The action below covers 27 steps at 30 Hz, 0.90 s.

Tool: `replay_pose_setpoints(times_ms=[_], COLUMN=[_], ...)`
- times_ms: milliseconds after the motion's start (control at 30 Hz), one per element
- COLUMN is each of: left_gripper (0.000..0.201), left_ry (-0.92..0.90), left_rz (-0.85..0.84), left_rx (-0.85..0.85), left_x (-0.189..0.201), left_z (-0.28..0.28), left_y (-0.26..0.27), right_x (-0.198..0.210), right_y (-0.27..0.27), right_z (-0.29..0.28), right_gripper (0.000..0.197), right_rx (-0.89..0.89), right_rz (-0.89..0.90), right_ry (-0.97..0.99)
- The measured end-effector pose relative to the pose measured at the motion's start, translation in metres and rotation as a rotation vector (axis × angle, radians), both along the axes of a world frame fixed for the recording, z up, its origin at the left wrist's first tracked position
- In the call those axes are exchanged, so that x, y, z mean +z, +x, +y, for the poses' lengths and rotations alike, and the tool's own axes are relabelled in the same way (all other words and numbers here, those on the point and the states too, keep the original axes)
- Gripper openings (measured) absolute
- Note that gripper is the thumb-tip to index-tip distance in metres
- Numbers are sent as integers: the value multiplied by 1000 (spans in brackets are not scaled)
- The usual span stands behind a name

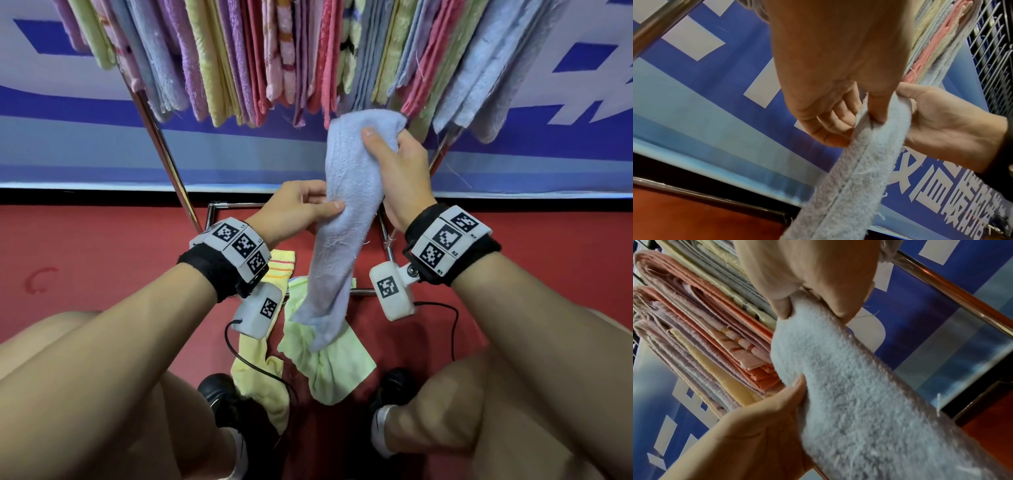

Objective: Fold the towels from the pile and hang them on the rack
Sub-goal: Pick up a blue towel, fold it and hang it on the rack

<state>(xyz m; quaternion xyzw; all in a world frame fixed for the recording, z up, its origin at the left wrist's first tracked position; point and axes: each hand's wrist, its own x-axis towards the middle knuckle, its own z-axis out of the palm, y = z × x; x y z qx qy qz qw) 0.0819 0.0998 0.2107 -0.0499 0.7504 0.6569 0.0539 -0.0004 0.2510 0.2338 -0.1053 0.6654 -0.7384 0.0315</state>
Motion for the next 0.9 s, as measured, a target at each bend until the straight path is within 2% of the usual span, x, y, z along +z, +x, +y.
replay_pose_setpoints(times_ms=[133, 200, 267, 333, 400, 433, 500, 533, 600, 667, 733, 767, 833, 900], left_gripper=[15, 22, 34, 40, 36, 33, 29, 27, 24, 23, 26, 30, 39, 43], left_ry=[-108, -192, -134, -28, 28, 27, -14, -43, -67, -88, -214, -309, -489, -635], left_rz=[86, 133, 147, 119, 97, 84, 69, 68, 78, 106, 116, 100, 53, 44], left_rx=[147, 210, 179, 99, 75, 104, 172, 194, 221, 230, 223, 219, 220, 249], left_x=[-2, -3, 0, 4, 9, 10, 11, 11, 8, 7, 3, 1, -5, -8], left_z=[-3, -6, -6, -1, 5, 7, 7, 6, 4, 5, 1, -3, -10, -12], left_y=[0, -2, -2, -1, 0, 0, 1, 1, 1, 1, -1, -2, -3, -1], right_x=[3, 6, 10, 12, 12, 11, 8, 6, -1, -13, -22, -25, -25, -24], right_y=[-6, -9, -13, -19, -25, -26, -21, -14, 2, 16, 14, 9, 3, 3], right_z=[5, 8, 11, 15, 17, 17, 15, 14, 14, 11, 4, 2, -1, -4], right_gripper=[27, 20, 12, 23, 48, 52, 45, 43, 53, 57, 46, 43, 42, 43], right_rx=[-19, -56, -95, -110, -118, -125, -52, 45, 267, 398, 360, 265, 93, 58], right_rz=[-12, 21, 83, 125, 110, 70, -91, -223, -521, -649, -572, -497, -316, -187], right_ry=[-8, 20, 88, 168, 240, 245, 109, -16, -222, -240, -150, -100, -4, 93])
